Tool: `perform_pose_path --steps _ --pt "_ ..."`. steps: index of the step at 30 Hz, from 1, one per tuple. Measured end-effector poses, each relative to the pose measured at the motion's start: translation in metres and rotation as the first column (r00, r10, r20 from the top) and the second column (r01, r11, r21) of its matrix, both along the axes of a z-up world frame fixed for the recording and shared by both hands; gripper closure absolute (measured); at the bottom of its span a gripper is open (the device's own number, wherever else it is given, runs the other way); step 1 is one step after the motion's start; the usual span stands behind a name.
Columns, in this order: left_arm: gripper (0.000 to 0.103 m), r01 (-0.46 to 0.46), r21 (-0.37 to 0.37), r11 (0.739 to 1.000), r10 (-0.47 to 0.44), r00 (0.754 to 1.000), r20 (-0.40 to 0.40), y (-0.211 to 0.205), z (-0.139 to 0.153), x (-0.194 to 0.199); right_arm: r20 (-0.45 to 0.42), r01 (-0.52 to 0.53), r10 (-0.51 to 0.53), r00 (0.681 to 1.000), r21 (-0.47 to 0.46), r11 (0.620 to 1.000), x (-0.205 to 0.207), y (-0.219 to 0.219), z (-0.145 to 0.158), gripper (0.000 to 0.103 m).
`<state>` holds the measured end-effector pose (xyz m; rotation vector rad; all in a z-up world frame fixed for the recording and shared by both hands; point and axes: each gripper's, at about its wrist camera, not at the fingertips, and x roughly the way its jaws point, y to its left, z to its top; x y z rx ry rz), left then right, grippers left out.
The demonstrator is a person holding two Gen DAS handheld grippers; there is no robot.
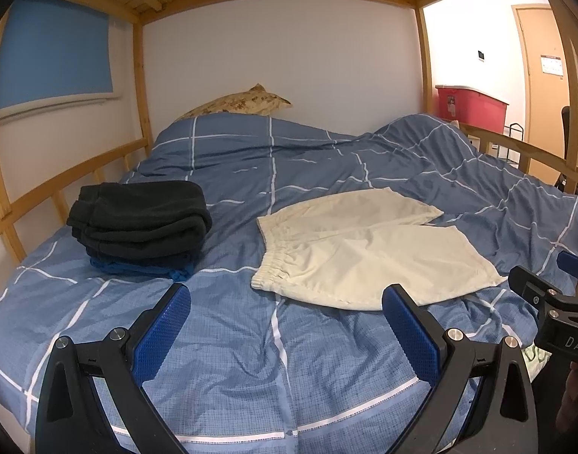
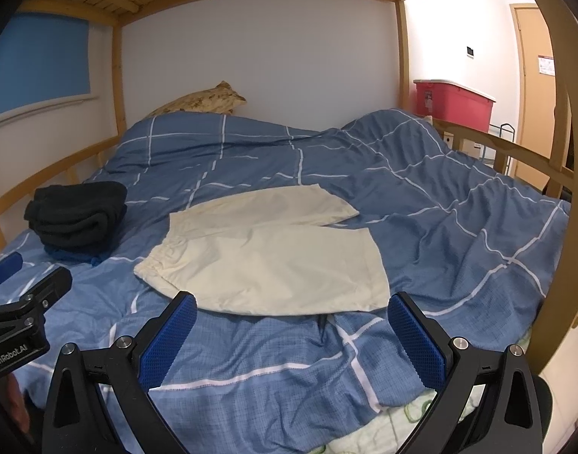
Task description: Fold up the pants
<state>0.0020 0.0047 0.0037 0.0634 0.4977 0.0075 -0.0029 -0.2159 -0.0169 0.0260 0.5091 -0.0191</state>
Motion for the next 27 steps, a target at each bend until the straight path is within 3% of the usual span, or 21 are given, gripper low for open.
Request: perform_pose_path --steps 27 --pt "0.000 -0.007 0.005 1.000 0.007 1.000 0.027 0.0031 0.0032 -0.0044 -0.006 -0.001 0.001 1.000 0.004 1.000 0.0004 0.0001 -0.0018 0.001"
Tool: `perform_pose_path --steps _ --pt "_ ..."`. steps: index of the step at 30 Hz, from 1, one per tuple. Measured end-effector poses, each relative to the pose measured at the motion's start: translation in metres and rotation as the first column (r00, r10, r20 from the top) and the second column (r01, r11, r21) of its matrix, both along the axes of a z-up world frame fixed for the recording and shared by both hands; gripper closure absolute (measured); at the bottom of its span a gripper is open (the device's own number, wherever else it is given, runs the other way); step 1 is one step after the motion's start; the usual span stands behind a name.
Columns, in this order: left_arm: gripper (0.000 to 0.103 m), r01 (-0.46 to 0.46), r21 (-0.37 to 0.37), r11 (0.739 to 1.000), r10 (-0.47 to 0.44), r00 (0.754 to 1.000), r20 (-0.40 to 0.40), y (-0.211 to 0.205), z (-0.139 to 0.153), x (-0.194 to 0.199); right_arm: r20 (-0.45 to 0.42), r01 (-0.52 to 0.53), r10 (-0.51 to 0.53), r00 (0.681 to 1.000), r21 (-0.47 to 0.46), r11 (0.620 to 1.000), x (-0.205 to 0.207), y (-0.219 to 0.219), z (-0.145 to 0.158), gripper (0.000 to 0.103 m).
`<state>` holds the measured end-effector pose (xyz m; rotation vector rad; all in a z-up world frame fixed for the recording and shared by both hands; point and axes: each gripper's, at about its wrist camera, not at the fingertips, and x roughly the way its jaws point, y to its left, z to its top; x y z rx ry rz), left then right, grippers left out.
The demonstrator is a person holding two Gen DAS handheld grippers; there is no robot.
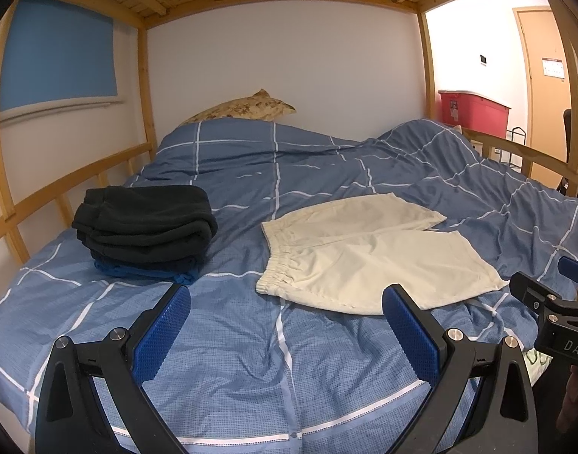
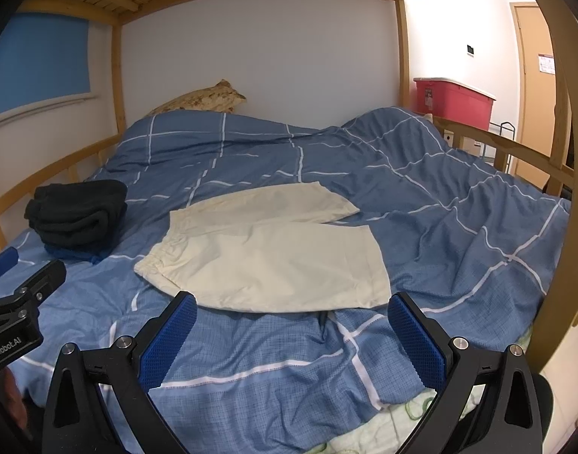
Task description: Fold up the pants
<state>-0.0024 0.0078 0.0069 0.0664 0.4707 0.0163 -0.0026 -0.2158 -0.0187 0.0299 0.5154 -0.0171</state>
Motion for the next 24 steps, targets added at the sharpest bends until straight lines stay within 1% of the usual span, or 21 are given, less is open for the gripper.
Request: perform_pose_path --steps 18,22,24 --pt "0.000 -0.015 0.003 1.000 0.015 1.000 -0.010 0.003 -0.004 0.001 -0.002 0.001 -0.001 1.000 -0.002 1.000 0.000 0.000 -0.001 0.001" --pt "0.000 -0.037 0.003 0.999 0.037 0.999 -0.031 0.003 -0.011 0.005 -0.008 0.020 -0.020 1.000 0.002 1.000 0.002 -0.002 -0.005 0.001" --pt "0.000 -0.026 0.001 1.000 0.026 0.999 -0.041 0.004 -0.012 0.011 -0.021 0.048 -0.048 0.999 0.023 0.999 0.008 -0.004 -0.006 0.001"
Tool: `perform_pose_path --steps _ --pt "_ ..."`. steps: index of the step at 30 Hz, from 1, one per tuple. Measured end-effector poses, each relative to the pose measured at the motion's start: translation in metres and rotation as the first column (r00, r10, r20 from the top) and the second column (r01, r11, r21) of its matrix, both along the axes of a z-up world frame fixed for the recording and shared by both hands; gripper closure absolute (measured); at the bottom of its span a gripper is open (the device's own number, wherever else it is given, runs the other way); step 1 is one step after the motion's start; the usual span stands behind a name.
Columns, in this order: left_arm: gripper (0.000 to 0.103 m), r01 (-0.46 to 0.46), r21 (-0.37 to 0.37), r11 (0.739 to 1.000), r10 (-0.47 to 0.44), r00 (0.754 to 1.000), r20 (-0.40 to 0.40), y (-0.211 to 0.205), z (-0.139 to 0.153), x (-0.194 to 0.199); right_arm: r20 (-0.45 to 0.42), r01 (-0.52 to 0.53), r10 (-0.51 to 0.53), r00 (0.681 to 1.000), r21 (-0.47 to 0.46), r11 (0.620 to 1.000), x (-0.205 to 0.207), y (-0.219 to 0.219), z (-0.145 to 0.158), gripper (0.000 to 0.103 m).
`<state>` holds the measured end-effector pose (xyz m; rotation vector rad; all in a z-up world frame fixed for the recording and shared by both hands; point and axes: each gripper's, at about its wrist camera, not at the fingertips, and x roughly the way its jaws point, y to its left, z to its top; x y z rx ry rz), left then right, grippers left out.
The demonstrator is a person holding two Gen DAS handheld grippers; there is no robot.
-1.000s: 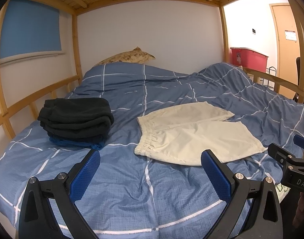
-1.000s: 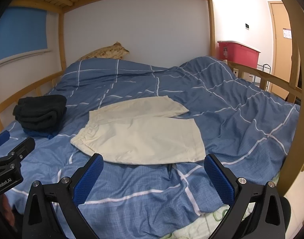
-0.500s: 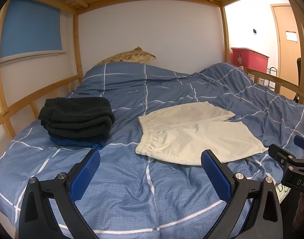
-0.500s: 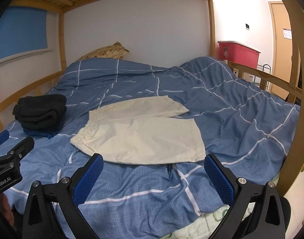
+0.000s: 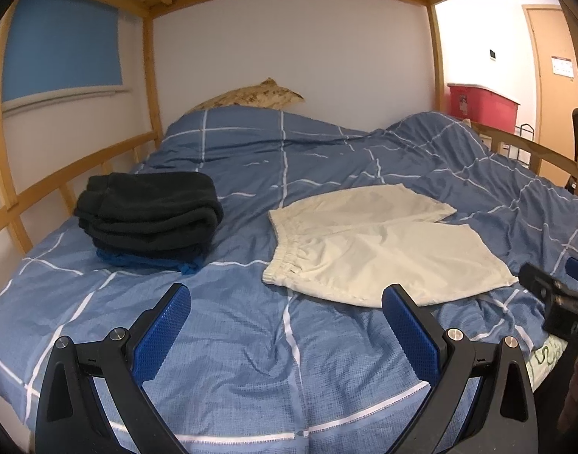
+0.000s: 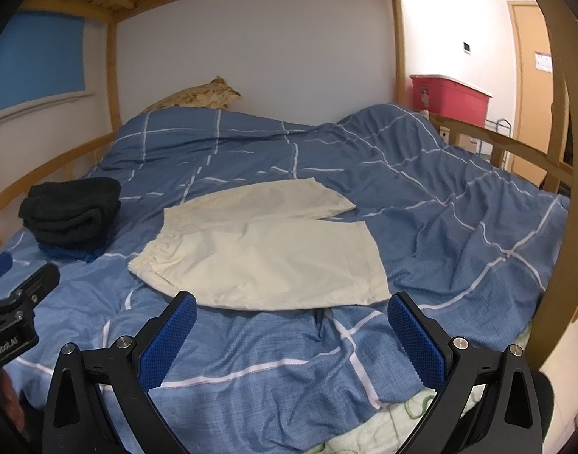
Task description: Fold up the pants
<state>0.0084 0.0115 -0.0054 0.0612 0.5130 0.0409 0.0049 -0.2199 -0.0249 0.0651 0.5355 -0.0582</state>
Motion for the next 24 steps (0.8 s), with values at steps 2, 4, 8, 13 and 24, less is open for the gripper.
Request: perform_pose_path --steps 2,4,8,13,24 --pt "0.000 -0.016 0.016 1.000 0.016 1.000 -0.001 0.000 0.000 0.008 -0.005 0.022 -0.021 1.000 0.037 0.999 0.008 -0.002 -0.001 0.001" --pt "0.001 -0.029 0.044 0.999 0.029 1.000 -0.004 0.000 0.000 0.017 -0.008 0.041 -0.040 0.999 0.065 0.997 0.016 -0.005 -0.002 0.001" --pt "0.006 -0.063 0.014 0.998 0.063 0.998 -0.022 0.004 -0.007 0.036 -0.040 0.110 -0.106 0.994 0.102 0.989 0.035 -0.013 -0.012 0.001" --pt "0.020 -0.099 -0.056 0.993 0.092 0.988 -0.123 0.010 -0.034 0.072 -0.106 0.221 -0.203 0.973 0.203 0.954 0.058 -0.028 -0.038 0.002" --pt "0.043 -0.079 -0.227 0.971 0.007 0.954 -0.300 0.017 -0.082 0.133 -0.232 0.293 -0.240 0.943 0.229 0.928 0.100 -0.040 -0.080 0.019"
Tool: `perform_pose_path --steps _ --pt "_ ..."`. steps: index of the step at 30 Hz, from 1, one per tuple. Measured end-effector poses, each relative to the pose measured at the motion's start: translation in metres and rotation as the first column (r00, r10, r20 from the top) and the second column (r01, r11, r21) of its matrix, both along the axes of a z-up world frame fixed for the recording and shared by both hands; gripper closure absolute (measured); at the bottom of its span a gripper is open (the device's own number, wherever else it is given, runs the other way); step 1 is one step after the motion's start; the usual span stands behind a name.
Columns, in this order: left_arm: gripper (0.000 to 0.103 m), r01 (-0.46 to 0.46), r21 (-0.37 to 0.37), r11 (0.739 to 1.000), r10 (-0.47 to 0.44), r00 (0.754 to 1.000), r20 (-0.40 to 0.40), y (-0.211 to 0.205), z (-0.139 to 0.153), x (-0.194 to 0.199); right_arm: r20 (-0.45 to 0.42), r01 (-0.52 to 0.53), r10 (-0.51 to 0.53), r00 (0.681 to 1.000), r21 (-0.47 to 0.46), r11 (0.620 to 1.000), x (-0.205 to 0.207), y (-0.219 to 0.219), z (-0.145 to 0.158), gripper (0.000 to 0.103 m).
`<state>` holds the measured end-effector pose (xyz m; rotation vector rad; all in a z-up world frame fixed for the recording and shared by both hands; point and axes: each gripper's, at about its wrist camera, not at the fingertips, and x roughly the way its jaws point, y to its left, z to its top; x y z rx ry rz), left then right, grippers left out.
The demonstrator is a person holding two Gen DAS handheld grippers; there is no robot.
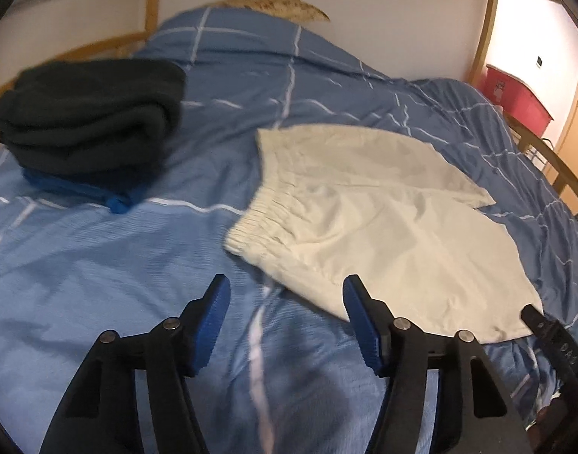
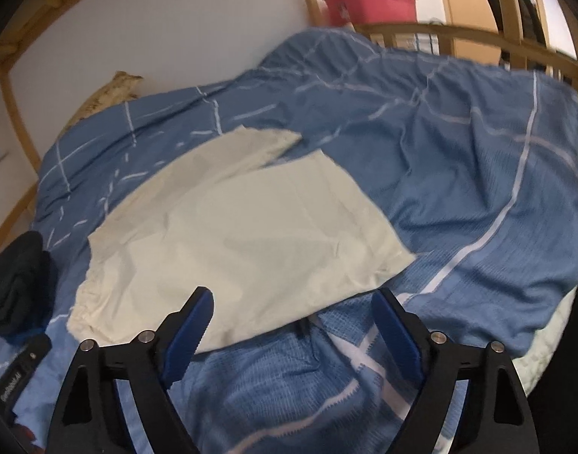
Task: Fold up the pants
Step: 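Grasp the waistband edge of the cream shorts with the left gripper while the right gripper grasps the hem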
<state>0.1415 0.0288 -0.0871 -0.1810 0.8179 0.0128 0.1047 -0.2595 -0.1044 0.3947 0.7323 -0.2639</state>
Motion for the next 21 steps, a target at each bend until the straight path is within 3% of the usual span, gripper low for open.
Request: perform_pose_path --steps 8,12,14,17,21 --pt "0.059 0.031 -0.032 0.999 -0.033 0.998 -0.058 0.001 -0.026 0.036 -0.050 -0.002 0.001 0.999 -0.020 1.000 0.020 0.001 -0.018 0.033" --pt "0.059 0.038 -0.035 0.999 -0.041 0.996 -0.084 0.001 -0.037 0.042 -0.057 -0.004 0.002 0.998 -0.022 1.000 0.024 -0.001 -0.022 0.038" --pt "0.066 0.038 -0.023 0.999 -0.040 0.995 -0.088 -0.001 -0.040 0.043 -0.058 -0.001 0.000 0.998 -0.025 1.000 0.026 -0.004 -0.023 0.044" --pt "0.083 0.031 0.000 1.000 -0.031 0.997 -0.077 -0.003 -0.039 0.042 -0.047 0.000 -0.002 0.999 -0.034 0.999 0.027 -0.008 -0.020 0.057" --pt "0.093 0.036 0.017 0.999 -0.035 0.999 -0.041 -0.007 -0.031 0.037 -0.027 -0.008 0.007 1.000 -0.056 0.998 0.026 -0.011 -0.012 0.085"
